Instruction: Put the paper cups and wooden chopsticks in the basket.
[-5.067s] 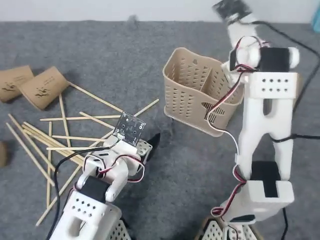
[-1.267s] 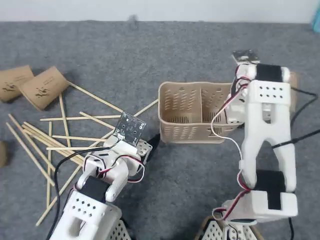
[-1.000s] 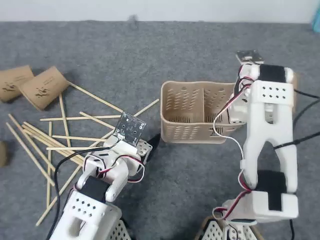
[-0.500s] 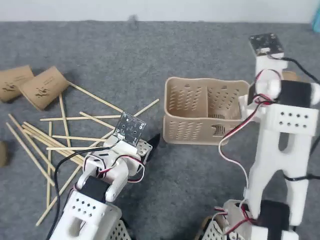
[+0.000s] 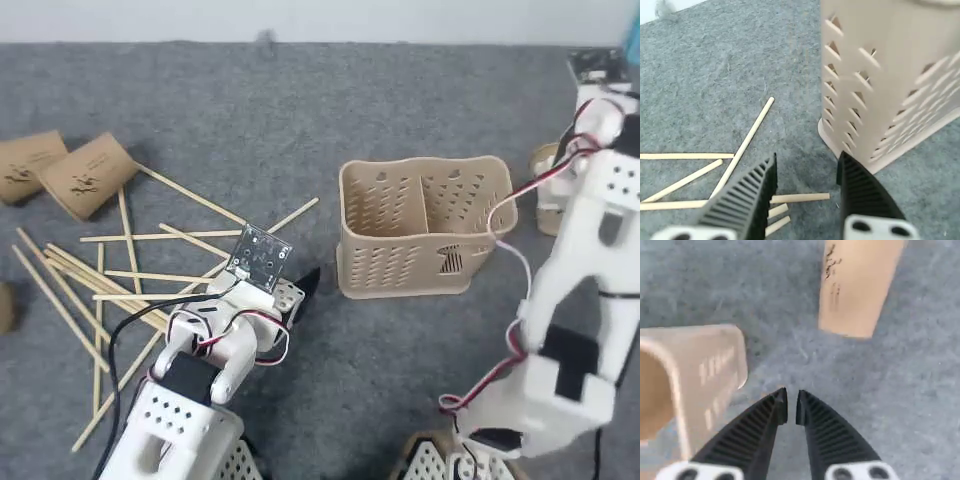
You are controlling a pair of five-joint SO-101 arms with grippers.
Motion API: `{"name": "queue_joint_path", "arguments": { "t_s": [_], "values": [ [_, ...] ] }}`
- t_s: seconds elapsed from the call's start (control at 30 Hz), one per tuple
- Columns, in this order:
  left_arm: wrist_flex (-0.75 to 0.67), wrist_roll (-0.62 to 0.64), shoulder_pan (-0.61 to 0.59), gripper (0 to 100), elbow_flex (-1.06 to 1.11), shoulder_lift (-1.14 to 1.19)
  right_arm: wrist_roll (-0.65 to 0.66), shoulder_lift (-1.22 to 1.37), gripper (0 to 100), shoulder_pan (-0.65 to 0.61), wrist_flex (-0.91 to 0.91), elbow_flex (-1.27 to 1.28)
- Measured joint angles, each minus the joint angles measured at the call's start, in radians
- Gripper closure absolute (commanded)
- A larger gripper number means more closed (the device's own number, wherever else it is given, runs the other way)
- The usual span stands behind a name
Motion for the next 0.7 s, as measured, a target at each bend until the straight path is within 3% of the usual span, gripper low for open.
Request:
{"name": "queue_joint_path", "arguments": {
  "t_s": [0.23,0.53,0.7],
  "values": [
    [0.000,0.000,0.000,81,0.000,0.000,-0.064,0.273,94.7,0.086,-0.133,-0.299],
    [0.000,0.000,0.000,81,0.000,0.000,-0.107,0.701,94.7,0.086,-0.236,-0.783],
    [0.000,0.000,0.000,81,0.000,0.000,-0.109,0.884,94.7,0.086,-0.348,-0.925]
  ]
}}
